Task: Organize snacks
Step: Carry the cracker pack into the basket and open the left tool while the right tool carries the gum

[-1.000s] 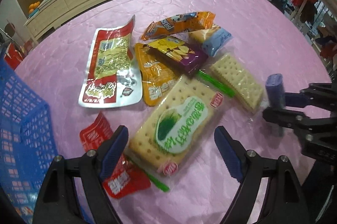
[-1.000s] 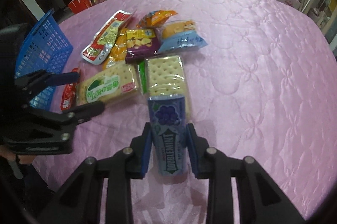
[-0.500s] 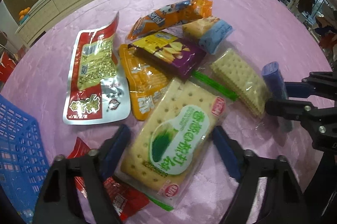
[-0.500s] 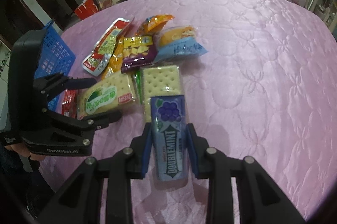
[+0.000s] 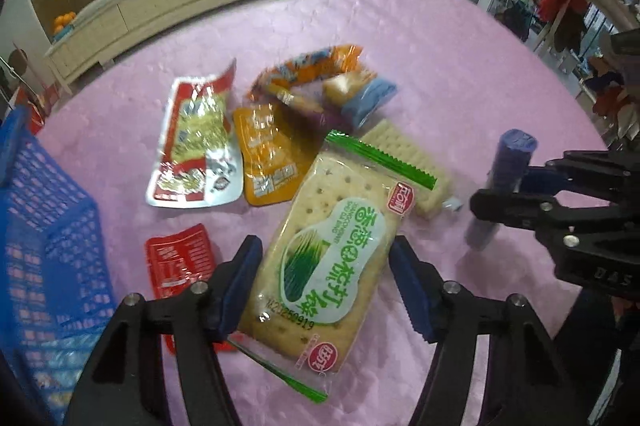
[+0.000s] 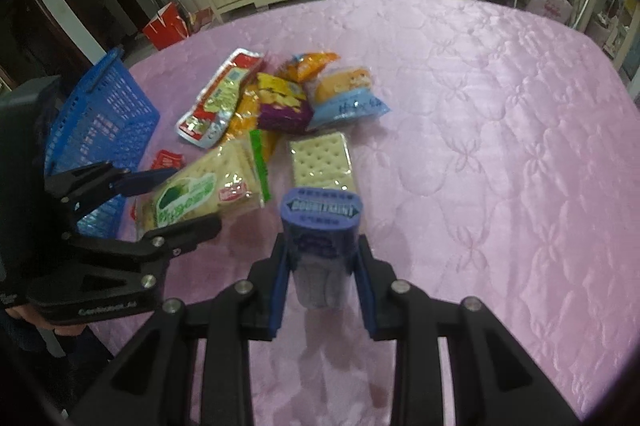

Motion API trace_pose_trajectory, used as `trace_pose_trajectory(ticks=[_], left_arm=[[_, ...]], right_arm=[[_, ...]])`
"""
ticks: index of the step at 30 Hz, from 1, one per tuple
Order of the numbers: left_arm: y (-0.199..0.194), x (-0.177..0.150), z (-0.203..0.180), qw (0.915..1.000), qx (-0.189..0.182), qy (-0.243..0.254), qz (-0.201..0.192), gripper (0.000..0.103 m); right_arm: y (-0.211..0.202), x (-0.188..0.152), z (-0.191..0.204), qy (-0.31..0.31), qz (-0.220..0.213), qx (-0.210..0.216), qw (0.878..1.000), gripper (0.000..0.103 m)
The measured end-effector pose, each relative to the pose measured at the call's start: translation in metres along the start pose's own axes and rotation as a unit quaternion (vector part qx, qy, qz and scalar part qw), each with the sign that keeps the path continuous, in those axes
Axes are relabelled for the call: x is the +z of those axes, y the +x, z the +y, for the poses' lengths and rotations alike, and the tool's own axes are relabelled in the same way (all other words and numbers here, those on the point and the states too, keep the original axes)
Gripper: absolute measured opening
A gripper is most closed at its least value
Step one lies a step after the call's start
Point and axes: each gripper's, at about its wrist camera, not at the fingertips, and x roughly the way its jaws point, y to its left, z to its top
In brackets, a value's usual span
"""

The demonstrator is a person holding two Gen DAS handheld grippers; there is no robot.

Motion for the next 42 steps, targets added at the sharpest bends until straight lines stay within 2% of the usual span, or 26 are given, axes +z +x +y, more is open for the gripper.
trace_pose_trajectory(ticks=[12,21,32,42], left_arm=[[-0.099,-0.014,0.000,0.9957,0.010,-0.008,-0.092,0.063],[-0.168,-0.043,0.024,0.9889,0.034,-0.017,-0.143,0.063],[-0.210,-0.080,0.083,0.9814,0.077,-0.064,-0.164,0.063],[-0.223,-0.106,0.141,0.9765,0.112,-0.098,-0.156,0.063]], right_arm=[[-0.067,-0.003,0.042,-0.020,-0.056,-0.003,0.998,0.035],[-0.102,0.005,0.105,-0.063,-0.090,0.018,0.994,0.035],[-0.094,0.015,0.189,-0.121,-0.096,0.053,0.987,0.035],[-0.064,0.027,0.248,-0.159,-0.075,0.087,0.981,0.035]])
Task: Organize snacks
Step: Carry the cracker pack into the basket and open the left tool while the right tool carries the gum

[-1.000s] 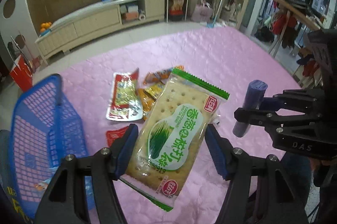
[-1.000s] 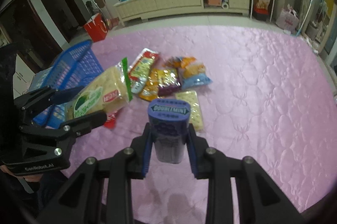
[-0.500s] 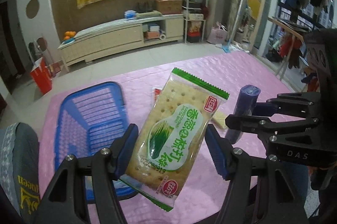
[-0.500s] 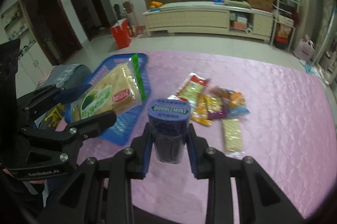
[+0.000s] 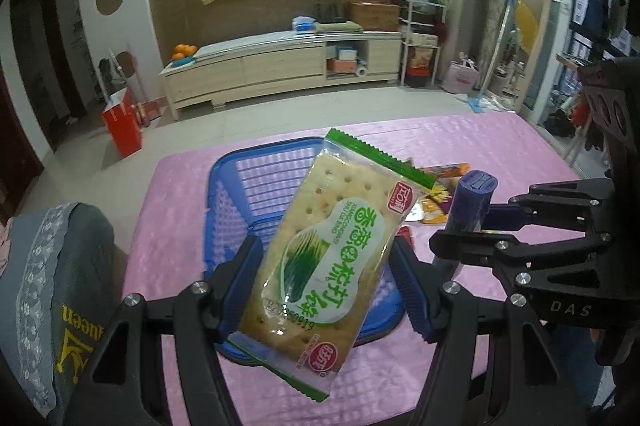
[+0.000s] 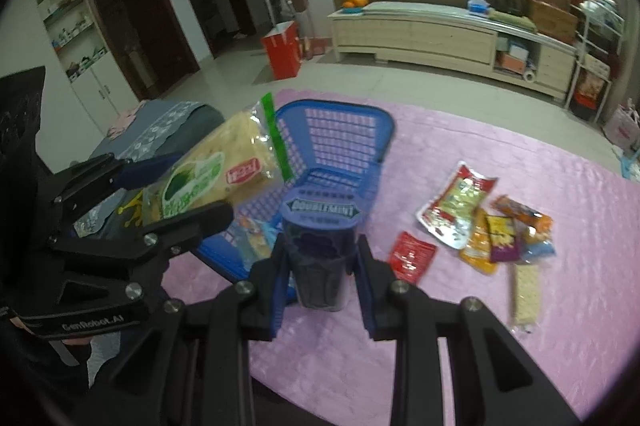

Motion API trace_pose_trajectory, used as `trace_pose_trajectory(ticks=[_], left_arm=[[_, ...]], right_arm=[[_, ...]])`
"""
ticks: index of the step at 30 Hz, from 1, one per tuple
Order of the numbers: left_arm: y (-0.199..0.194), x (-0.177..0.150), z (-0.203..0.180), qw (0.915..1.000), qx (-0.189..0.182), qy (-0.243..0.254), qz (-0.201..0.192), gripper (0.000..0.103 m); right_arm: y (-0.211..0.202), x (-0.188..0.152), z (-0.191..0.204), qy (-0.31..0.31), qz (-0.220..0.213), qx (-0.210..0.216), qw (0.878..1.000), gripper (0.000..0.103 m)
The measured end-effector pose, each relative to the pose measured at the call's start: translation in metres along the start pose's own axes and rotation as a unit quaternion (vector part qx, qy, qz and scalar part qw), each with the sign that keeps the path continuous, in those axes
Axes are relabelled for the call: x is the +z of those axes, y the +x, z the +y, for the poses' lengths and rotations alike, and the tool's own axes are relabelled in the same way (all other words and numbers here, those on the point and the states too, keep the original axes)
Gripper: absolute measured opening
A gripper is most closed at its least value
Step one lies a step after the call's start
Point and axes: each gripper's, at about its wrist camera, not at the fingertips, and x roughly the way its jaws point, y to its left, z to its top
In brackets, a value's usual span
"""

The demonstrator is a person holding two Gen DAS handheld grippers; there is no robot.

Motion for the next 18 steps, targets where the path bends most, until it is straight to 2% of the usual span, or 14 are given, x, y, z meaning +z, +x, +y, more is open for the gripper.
trace_pose_trajectory(ticks=[10,18], left_arm=[[0.040,-0.009,0.047,0.9983,0.001,-0.044,0.037,0.063],[0.077,-0.006,0.054,0.9971,0.001,-0.046,0.061,0.063]], right_arm=[[0.045,0.015,0.017,-0.015,0.032,0.010,0.999,0.035],[0.068,0.021,0.008,-0.004,0.049,0.007,0.999,0.035]])
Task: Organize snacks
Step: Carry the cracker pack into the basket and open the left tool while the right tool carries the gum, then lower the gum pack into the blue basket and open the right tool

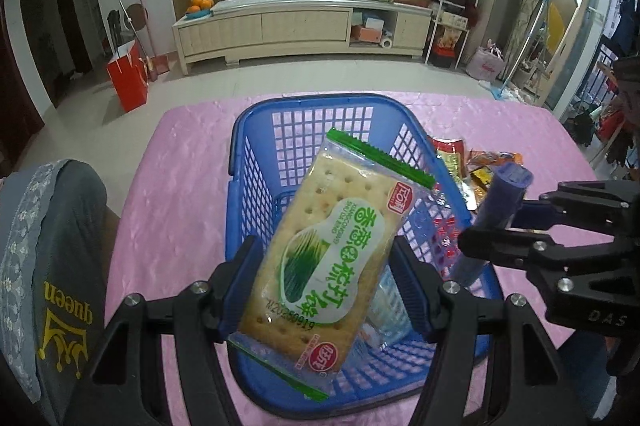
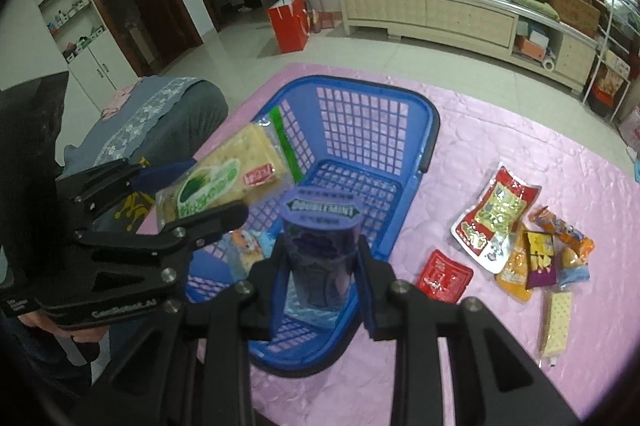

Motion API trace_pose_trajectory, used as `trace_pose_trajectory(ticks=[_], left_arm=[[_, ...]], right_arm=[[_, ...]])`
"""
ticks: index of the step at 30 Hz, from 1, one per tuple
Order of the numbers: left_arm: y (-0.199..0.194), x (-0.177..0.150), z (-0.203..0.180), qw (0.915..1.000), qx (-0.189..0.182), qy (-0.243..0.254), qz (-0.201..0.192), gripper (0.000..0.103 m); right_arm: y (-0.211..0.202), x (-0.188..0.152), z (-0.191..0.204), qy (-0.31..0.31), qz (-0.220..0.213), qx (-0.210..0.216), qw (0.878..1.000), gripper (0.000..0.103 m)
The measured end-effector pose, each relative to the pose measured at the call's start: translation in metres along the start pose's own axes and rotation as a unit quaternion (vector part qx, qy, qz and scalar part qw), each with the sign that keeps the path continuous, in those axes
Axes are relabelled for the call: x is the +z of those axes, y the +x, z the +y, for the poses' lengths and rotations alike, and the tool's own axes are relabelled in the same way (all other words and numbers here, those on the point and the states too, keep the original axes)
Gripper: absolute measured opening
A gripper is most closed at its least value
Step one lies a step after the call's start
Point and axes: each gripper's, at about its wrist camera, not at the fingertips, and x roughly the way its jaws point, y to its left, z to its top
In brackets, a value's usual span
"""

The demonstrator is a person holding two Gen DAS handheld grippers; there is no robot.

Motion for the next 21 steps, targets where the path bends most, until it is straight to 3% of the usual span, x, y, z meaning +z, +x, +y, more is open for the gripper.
trace_pose_trajectory(ticks=[6,9,21], left_arm=[[0.013,0.007,-0.007,0.9997,0.019,0.018,0.001,0.065],[0.012,0.007,-0.008,0.9994,0.022,0.025,-0.003,0.085],[-0.026,-0.005,0.004,0.9997,0.021,0.001,-0.013,0.085]], right_arm=[[0.007,0.004,-0.007,0.010,0.006,0.009,1.000,0.035],[0.006,0.004,-0.007,0.011,0.006,0.012,1.000,0.035],[-0.013,0.000,0.000,0.009,-0.005,0.014,1.000,0.035]])
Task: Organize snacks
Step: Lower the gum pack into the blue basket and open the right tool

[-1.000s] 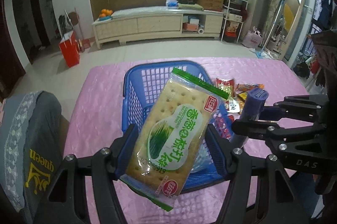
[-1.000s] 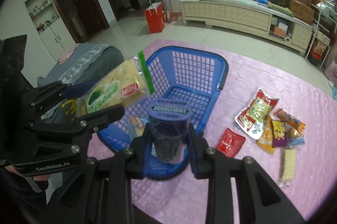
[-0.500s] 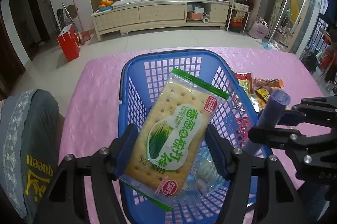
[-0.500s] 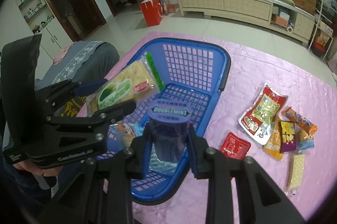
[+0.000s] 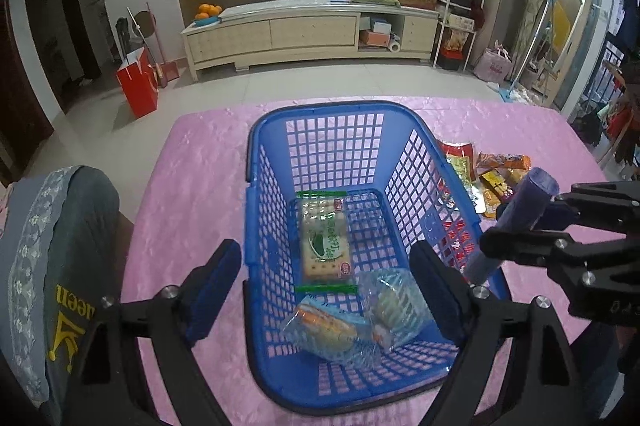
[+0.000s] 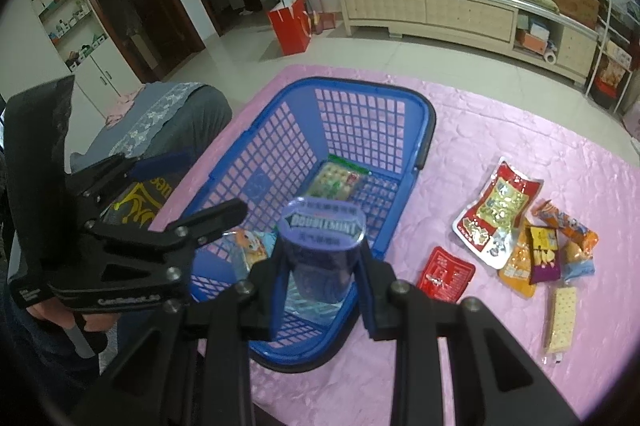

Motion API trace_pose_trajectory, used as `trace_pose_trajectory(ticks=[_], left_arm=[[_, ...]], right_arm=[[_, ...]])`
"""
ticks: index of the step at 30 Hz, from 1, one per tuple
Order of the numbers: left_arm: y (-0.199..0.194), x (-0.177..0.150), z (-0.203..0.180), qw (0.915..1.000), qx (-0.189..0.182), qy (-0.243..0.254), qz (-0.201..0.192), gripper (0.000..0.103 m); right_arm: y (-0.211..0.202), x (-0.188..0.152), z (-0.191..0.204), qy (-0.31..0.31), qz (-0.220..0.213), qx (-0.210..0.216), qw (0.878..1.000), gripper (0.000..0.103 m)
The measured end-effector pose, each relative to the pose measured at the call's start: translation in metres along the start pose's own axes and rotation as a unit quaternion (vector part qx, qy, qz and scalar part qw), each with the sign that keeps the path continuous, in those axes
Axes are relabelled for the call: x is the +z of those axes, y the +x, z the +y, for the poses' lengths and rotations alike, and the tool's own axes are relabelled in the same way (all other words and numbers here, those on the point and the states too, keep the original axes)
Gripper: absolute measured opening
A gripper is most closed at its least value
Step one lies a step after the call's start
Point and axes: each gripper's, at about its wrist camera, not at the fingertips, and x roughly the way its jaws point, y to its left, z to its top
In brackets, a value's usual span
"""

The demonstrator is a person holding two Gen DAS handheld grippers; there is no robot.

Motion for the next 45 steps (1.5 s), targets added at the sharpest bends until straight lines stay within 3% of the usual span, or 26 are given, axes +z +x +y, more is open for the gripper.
trace_pose_trajectory(ticks=[8,18,37,41,45], left_arm=[[-0.020,-0.003,0.016,0.9997,0.016,-0.013,-0.010,0.085],[-0.020,-0.019,0.044,0.9992,0.033,-0.025,-0.002,0.085],[0.004,-0.034,0.071,0.9981,0.021,-0.055,0.018,0.085],[0.002,-0.034,0.071,0.9980,0.022,-0.058,0.013,0.085],[-0.007,-0.031,0.068,0.9982,0.021,-0.056,0.007,0.085]], right_arm=[[-0.003,0.008,0.020,-0.024,-0.004,0.006,1.000,0.035],[0.030,0.019,0.047,-0.044,0.021,0.021,0.999,0.035],[0.093,0.020,0.055,-0.043,0.086,0.014,0.995,0.036],[0.094,0.020,0.053,-0.042,0.087,0.008,0.995,0.075],[0.080,0.021,0.048,-0.040,0.064,-0.004,0.997,0.081]])
